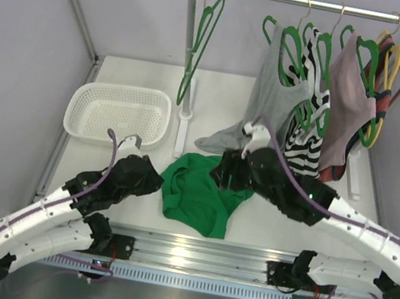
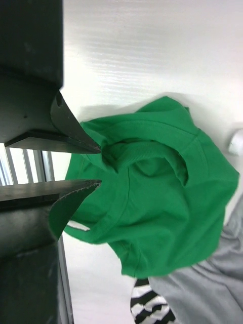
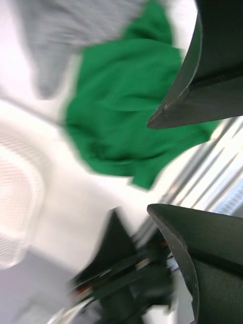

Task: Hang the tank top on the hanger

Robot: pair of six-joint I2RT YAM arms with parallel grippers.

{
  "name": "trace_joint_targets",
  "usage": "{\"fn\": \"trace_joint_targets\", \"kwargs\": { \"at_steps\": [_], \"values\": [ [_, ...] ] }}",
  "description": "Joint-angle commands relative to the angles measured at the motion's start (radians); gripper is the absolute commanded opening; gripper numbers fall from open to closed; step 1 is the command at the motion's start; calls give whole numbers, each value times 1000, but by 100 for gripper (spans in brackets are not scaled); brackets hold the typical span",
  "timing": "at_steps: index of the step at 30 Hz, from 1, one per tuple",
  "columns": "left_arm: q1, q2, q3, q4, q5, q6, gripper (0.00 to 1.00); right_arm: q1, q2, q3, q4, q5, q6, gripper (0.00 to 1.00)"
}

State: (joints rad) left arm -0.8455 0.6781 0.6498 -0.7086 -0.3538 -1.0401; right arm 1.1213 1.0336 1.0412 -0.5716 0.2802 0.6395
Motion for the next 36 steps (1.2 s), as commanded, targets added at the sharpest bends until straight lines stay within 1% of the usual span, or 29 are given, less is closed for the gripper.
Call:
{"fn": "trace_joint_targets", "kwargs": {
  "at_steps": [1, 2, 3, 4, 5, 6, 7, 8, 9, 10, 11, 12, 15, 18, 22, 25, 28, 29, 31, 32, 36],
  "values": [
    [-3, -9, 82, -6, -31, 63, 32, -96, 135, 346, -51, 73, -156, 61],
    [-3, -11, 91, -8, -33, 71, 32, -124, 198, 411, -57, 60, -190, 65],
    [-3, -12, 106, -9, -33, 83, 32, -179, 232, 534, -59, 50, -201, 67],
    [-3, -14, 112, -11, -33, 89, 33, -205, 267, 596, -59, 31, -210, 69],
    [-3, -18, 116, -9, -34, 95, 33, -224, 340, 659, -56, 19, -224, 75],
    [-3, -21, 123, -11, -36, 107, 33, -242, 377, 778, -50, 23, -234, 77],
    [-3, -23, 126, -9, -37, 112, 33, -247, 414, 836, -45, 33, -245, 79],
    [-3, -26, 132, -9, -39, 118, 34, -248, 489, 891, -40, 52, -268, 81],
    [-3, -26, 142, -9, -42, 129, 34, -252, 528, 940, -19, 60, -276, 86],
    [-1, -28, 145, -12, -45, 132, 34, -253, 564, 1032, -11, 65, -284, 88],
    [-1, -31, 148, -14, -47, 137, 34, -253, 633, 1074, -2, 66, -293, 90],
    [-3, -34, 155, -12, -47, 144, 34, -253, 666, 1152, 9, 70, -291, 91],
    [-3, -46, 156, -12, -59, 155, 34, -253, 769, 1258, 32, 79, -288, 93],
    [-3, -66, 151, -12, -68, 166, 34, -256, 844, 1318, 56, 109, -288, 94],
    [-1, -90, 148, -35, -83, 170, 35, -252, 899, 1330, 79, 166, -330, 94],
    [-1, -106, 139, -46, -86, 169, 35, -252, 910, 1330, 75, 195, -351, 89],
    [-1, -117, 129, -49, -91, 163, 35, -253, 918, 1327, 69, 205, -371, 81],
    [-3, -118, 128, -49, -91, 161, 35, -252, 919, 1329, 65, 205, -374, 72],
    [-3, -117, 126, -49, -90, 160, 35, -250, 919, 1327, 61, 208, -392, 65],
    [-1, -117, 125, -49, -88, 158, 35, -247, 921, 1327, 59, 211, -396, 59],
    [-3, -115, 114, -51, -83, 153, 35, -241, 916, 1323, 59, 220, -426, 52]
  ]
}}
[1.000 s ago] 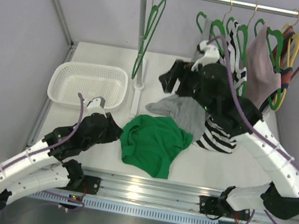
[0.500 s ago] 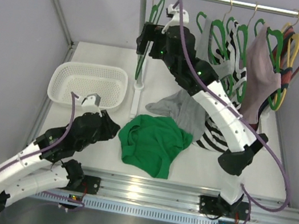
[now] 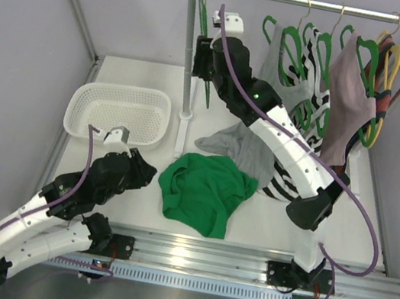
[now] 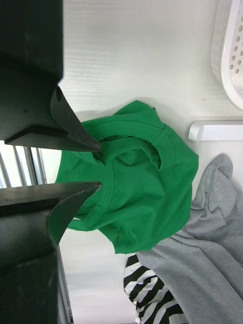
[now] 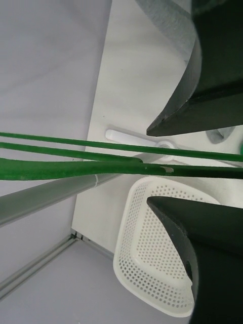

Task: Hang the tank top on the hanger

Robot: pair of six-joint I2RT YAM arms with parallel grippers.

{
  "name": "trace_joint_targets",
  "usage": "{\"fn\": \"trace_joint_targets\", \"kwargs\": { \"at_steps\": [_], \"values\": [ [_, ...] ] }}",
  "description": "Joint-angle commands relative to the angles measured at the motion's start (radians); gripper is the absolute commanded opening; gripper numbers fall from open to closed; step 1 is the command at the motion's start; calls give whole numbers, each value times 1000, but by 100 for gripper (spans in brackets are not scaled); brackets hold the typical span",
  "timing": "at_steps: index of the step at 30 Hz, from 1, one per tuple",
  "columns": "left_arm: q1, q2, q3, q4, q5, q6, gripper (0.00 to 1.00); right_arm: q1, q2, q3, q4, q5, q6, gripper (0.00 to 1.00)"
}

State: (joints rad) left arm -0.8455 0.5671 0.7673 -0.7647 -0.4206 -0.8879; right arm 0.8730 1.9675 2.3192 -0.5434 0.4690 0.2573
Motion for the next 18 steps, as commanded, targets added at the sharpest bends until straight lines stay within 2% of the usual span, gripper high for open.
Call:
{"fn": "trace_joint_targets", "kwargs": {
  "at_steps": [1, 5, 10, 16, 18],
  "values": [
    [-1, -4, -3, 5, -15, 1, 35, 7, -18, 43, 31, 31, -52, 50],
    [-1, -7, -2, -2, -15, -5, 35, 7, -22, 45, 26, 33, -72, 38],
    [-3, -7, 0, -7, -18, -8, 35, 7, -24, 46, 22, 26, -96, 29],
    [-1, -7, -2, -2, -20, -6, 35, 7, -28, 51, 26, 46, -127, 1],
    [-1, -3, -2, -1, -17, -5, 35, 6, -32, 49, 39, 51, -147, 0]
  ]
}}
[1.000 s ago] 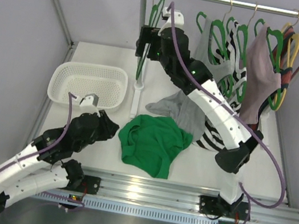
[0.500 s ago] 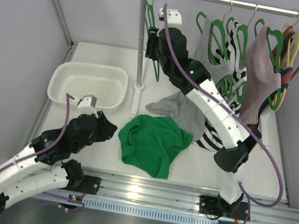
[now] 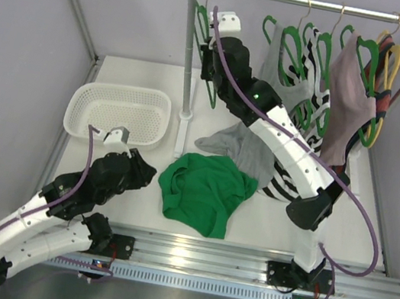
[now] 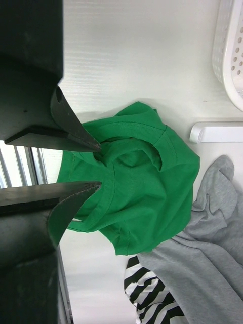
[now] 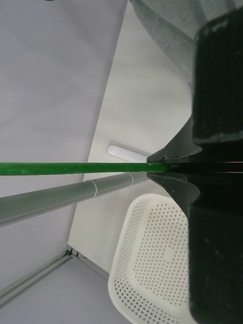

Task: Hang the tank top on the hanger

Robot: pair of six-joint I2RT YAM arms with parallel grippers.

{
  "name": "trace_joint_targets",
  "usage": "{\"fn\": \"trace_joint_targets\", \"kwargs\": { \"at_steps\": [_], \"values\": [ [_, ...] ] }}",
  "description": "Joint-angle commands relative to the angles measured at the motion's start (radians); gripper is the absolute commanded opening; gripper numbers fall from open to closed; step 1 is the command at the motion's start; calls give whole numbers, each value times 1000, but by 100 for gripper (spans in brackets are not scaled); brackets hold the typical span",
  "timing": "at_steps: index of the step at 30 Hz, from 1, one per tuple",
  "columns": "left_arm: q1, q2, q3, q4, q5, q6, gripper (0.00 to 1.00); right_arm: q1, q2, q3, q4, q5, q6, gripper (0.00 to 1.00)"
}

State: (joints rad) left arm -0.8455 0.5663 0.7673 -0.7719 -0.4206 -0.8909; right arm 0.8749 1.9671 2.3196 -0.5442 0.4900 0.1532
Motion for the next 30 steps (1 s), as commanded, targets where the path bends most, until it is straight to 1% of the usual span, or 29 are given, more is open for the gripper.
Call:
{"fn": "trace_joint_targets", "kwargs": {
  "at_steps": [1, 11, 16, 25, 30],
  "values": [
    [-1, 0, -2, 6, -17, -2, 35, 4, -34, 49, 46, 39, -50, 0],
    [-1, 12, -10, 17, -12, -2, 34, 4, -91, 41, 145, 84, -119, 0],
    [-3, 24, -8, 26, -12, -2, 35, 4, -119, 24, 153, 87, -126, 0],
    [-3, 64, -8, 59, -1, 6, 36, 6, -243, -141, 153, 76, -66, 0],
    [-3, 109, -25, 98, 25, 12, 39, 7, -324, -267, 135, 44, -17, 0]
  ]
}}
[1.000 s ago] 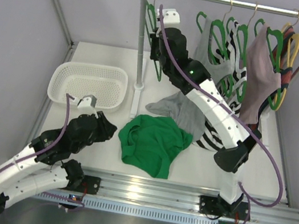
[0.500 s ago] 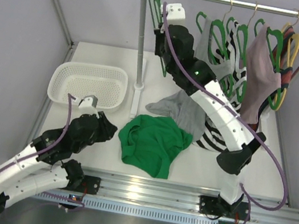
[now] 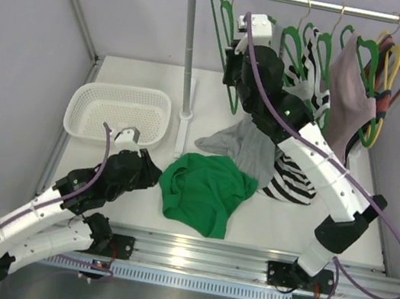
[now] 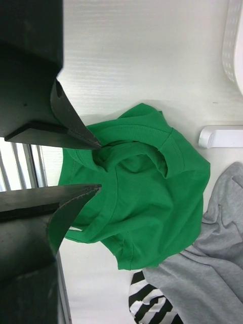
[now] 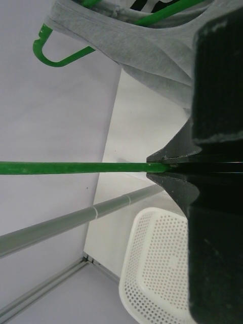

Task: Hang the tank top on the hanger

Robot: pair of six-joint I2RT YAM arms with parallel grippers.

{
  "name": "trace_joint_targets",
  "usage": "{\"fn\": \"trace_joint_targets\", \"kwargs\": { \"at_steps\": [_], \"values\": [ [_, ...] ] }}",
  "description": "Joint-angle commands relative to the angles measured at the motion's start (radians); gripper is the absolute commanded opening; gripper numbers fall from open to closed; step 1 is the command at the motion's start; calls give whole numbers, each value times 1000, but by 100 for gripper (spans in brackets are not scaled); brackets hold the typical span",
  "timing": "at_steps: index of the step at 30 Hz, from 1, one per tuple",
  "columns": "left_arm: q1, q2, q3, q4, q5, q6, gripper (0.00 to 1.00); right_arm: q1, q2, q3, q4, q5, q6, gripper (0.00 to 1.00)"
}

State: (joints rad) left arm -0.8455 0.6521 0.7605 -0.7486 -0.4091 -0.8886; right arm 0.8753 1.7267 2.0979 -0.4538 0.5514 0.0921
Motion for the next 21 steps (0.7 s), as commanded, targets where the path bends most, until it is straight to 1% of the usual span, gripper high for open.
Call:
{"fn": "trace_joint_targets", "kwargs": {
  "at_steps": [1, 3, 4, 7, 8, 9, 11, 12, 13, 14, 15, 16, 18, 19, 21],
  "values": [
    [-1, 41, -23, 84, 26, 14, 39, 8, -117, -70, 43, -30, 54, 0],
    [-3, 76, -47, 115, 45, 20, 40, 10, -156, -146, 40, -44, 83, 0],
    [-3, 89, -58, 126, 74, 28, 40, 11, -197, -206, 35, -56, 92, 0],
    [-3, 158, -55, 144, 111, 60, 40, 14, -306, -314, 30, -99, 144, 0],
    [-9, 175, -49, 141, 113, 69, 40, 16, -337, -400, 29, -113, 162, 0],
    [-20, 205, -41, 143, 115, 88, 40, 22, -402, -491, 29, -140, 191, 0],
    [-38, 231, -29, 134, 105, 100, 40, 33, -470, -583, 24, -157, 218, 0],
    [-52, 257, -23, 118, 98, 106, 40, 39, -536, -626, 23, -165, 242, 0],
    [-64, 270, -9, 106, 89, 120, 40, 48, -568, -706, 8, -174, 251, 0],
    [-90, 300, 0, 94, 60, 123, 41, 53, -600, -742, -2, -180, 276, 0],
    [-99, 317, 5, 89, 59, 134, 42, 56, -662, -780, -8, -191, 290, 0],
    [-112, 336, 25, 74, 56, 151, 42, 63, -689, -849, -25, -211, 299, 0],
    [-124, 394, 45, 55, 44, 166, 43, 73, -774, -910, -45, -215, 330, 0],
    [-130, 409, 65, 49, 43, 181, 44, 77, -798, -970, -61, -225, 340, 0],
    [-130, 443, 79, 51, 49, 197, 48, 77, -881, -1022, -74, -246, 370, 0]
  ]
}}
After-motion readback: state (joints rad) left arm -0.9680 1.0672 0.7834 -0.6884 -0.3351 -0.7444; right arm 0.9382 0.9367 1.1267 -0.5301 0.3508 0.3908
